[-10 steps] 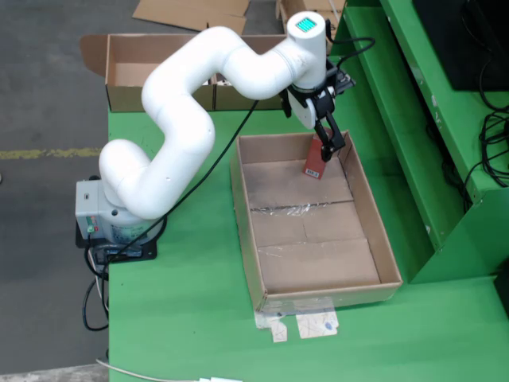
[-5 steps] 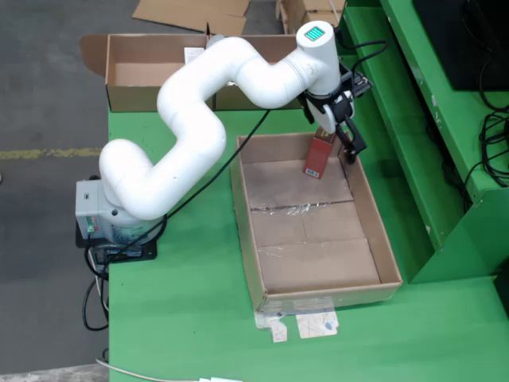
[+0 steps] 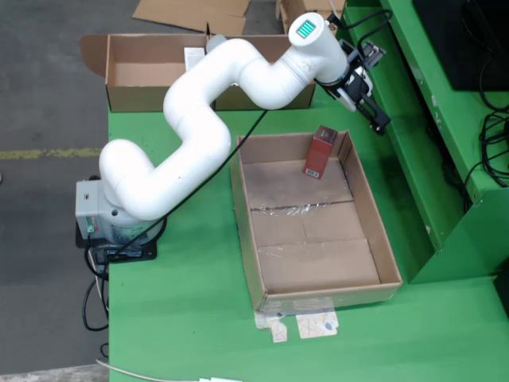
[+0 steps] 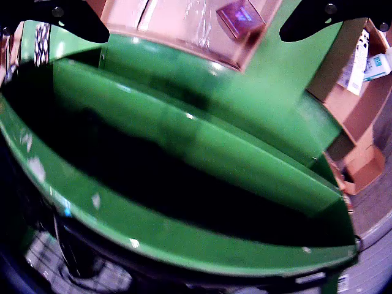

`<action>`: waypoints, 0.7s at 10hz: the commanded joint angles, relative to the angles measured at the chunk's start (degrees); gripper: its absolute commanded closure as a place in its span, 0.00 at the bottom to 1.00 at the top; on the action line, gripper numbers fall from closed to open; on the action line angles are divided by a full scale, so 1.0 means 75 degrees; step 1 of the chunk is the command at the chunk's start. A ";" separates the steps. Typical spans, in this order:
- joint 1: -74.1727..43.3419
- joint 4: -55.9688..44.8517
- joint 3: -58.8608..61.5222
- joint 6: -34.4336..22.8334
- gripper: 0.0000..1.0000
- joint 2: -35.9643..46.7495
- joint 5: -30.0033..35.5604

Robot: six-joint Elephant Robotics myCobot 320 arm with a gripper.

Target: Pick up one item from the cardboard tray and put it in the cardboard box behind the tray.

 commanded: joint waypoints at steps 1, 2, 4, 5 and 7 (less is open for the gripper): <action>-0.0044 0.0396 0.0245 -0.1100 0.00 0.0522 0.0384; -0.0088 0.0516 0.0245 -0.1344 0.00 0.0480 0.0421; -0.0104 0.0700 0.0245 -0.1429 0.00 0.0416 0.0343; -0.0127 0.0831 0.0245 -0.1564 0.00 0.0379 0.0319; -0.0148 0.1218 0.0245 -0.1951 0.00 0.0242 0.0109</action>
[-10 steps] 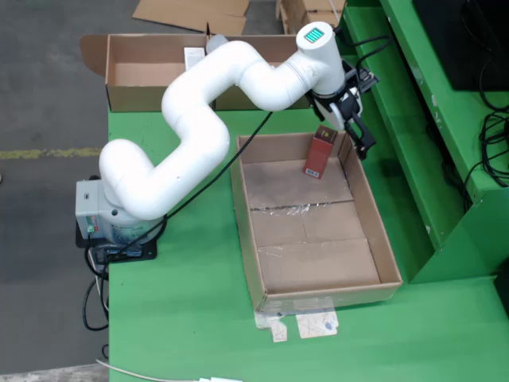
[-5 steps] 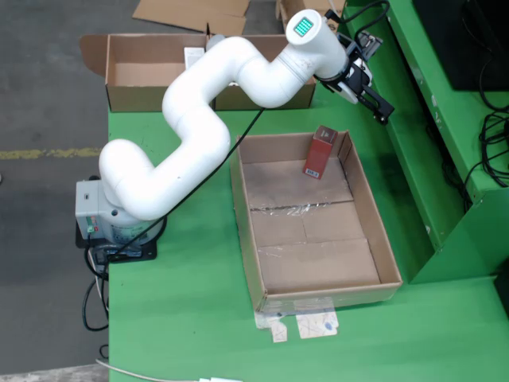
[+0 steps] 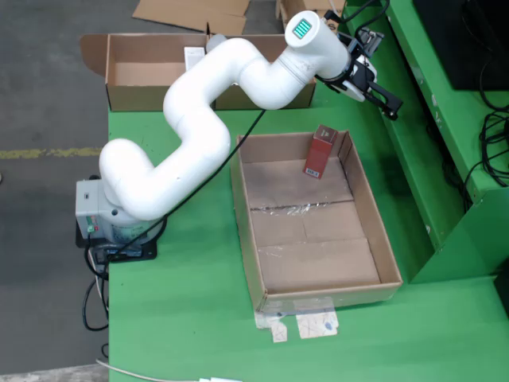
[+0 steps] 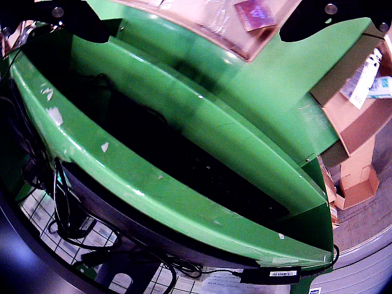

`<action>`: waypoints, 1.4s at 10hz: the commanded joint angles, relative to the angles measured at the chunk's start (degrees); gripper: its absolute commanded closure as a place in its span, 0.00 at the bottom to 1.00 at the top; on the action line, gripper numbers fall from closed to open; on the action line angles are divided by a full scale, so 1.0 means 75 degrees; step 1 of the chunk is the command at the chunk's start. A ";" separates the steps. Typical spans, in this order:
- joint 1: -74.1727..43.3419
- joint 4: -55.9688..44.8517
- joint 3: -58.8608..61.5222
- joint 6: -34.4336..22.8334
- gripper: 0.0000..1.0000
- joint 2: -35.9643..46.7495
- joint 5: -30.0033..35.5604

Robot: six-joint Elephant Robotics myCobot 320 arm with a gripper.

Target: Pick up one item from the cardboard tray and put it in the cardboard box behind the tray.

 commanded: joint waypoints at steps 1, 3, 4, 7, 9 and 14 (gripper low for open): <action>-0.0063 0.0112 0.0199 -0.0397 0.00 0.0207 0.0011; -0.0153 -0.0289 0.0199 -0.0435 0.00 0.0297 0.0326; -0.0153 -0.0289 0.0199 -0.0435 0.00 0.0297 0.0326; -0.0168 -0.1147 0.0199 -0.0574 0.00 0.0580 0.0787; -0.0168 -0.1147 0.0199 -0.0574 0.00 0.0580 0.0787; 0.0611 -0.4171 0.0199 -0.0371 0.00 0.1574 0.1203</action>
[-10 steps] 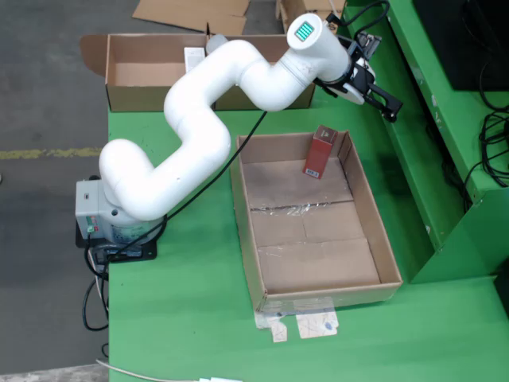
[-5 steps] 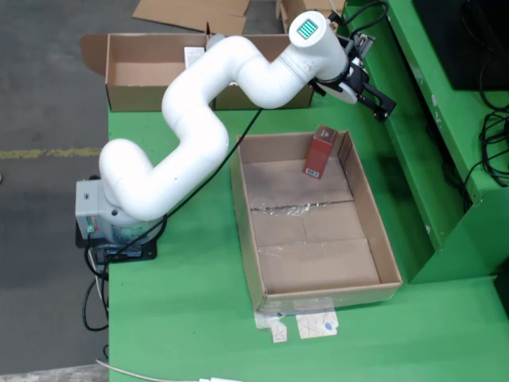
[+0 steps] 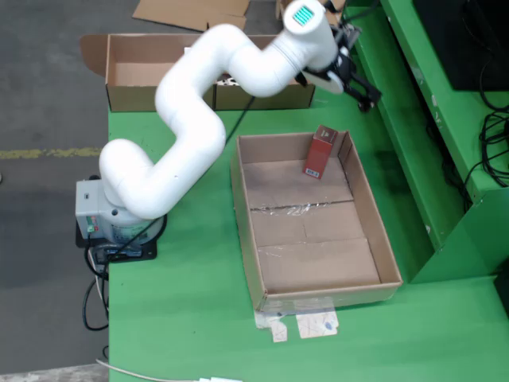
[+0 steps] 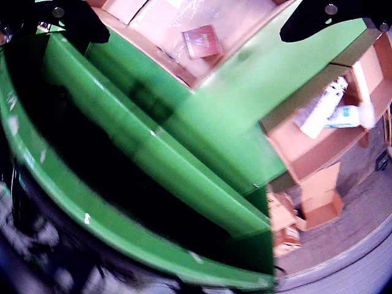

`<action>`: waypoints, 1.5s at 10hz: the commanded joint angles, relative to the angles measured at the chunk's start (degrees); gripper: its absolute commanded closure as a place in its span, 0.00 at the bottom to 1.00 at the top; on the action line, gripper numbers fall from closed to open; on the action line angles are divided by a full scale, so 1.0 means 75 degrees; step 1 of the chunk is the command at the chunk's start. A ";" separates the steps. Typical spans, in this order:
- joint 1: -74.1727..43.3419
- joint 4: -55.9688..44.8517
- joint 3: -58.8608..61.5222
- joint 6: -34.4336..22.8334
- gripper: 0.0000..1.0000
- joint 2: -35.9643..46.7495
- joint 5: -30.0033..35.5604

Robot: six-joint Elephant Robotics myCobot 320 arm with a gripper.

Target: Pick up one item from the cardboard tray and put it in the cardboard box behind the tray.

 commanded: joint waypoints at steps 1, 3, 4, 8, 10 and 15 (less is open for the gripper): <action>0.0380 -0.2685 0.0199 0.0009 0.00 0.0950 0.0188; 0.0380 -0.2685 0.0199 0.0009 0.00 0.0950 0.0188; 0.0393 -0.2845 0.0199 0.0016 0.00 0.1007 0.0209; 0.0222 -0.2392 0.0199 0.0043 0.00 0.0574 0.0240; 0.0123 -0.1665 0.0199 0.0016 0.00 0.0136 0.0197; 0.0136 -0.0131 0.0199 0.0036 0.00 -0.0666 0.0022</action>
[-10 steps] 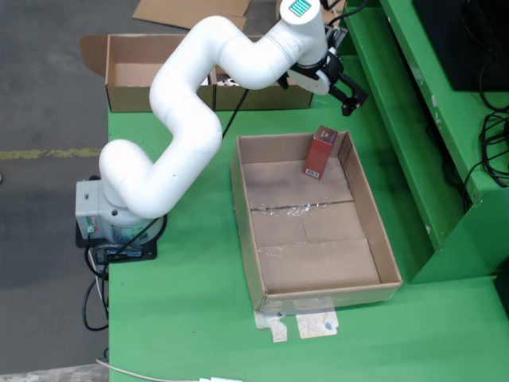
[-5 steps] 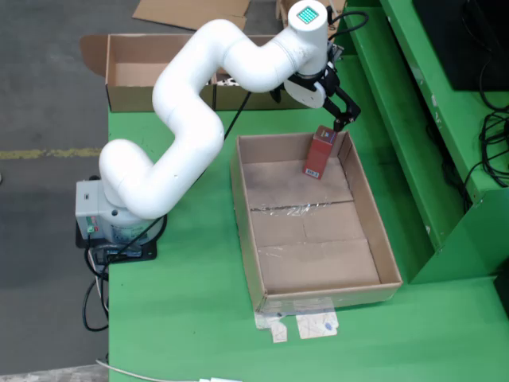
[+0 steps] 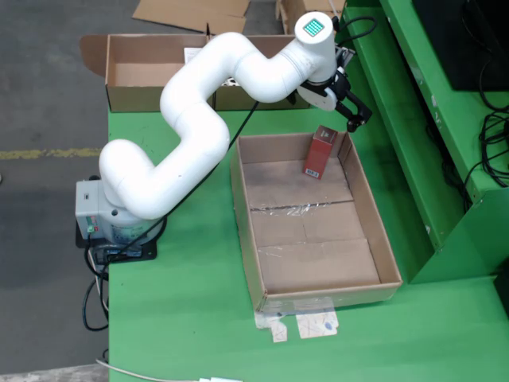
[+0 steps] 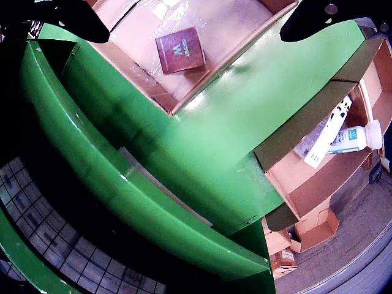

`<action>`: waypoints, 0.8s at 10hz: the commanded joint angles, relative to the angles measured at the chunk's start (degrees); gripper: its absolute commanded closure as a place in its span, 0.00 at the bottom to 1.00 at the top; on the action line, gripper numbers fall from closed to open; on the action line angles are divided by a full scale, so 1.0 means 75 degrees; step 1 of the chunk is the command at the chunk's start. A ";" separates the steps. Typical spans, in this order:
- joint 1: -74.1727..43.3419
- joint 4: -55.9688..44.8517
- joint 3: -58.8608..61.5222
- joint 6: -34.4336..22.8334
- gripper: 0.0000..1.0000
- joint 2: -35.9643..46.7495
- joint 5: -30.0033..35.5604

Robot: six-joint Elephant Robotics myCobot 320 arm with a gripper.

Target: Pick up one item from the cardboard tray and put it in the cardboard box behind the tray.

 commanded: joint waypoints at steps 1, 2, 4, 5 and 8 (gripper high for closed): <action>0.0063 0.0776 0.0187 0.0018 0.00 -0.0140 -0.0175; 0.0071 0.1067 0.0187 0.0019 0.00 -0.0293 -0.0247; 0.0056 0.1329 0.0187 0.0017 0.00 -0.0421 -0.0297; 0.0012 0.1526 0.0187 0.0057 0.00 -0.0550 -0.0333; -0.0038 0.1543 0.0187 0.0092 0.00 -0.0589 -0.0295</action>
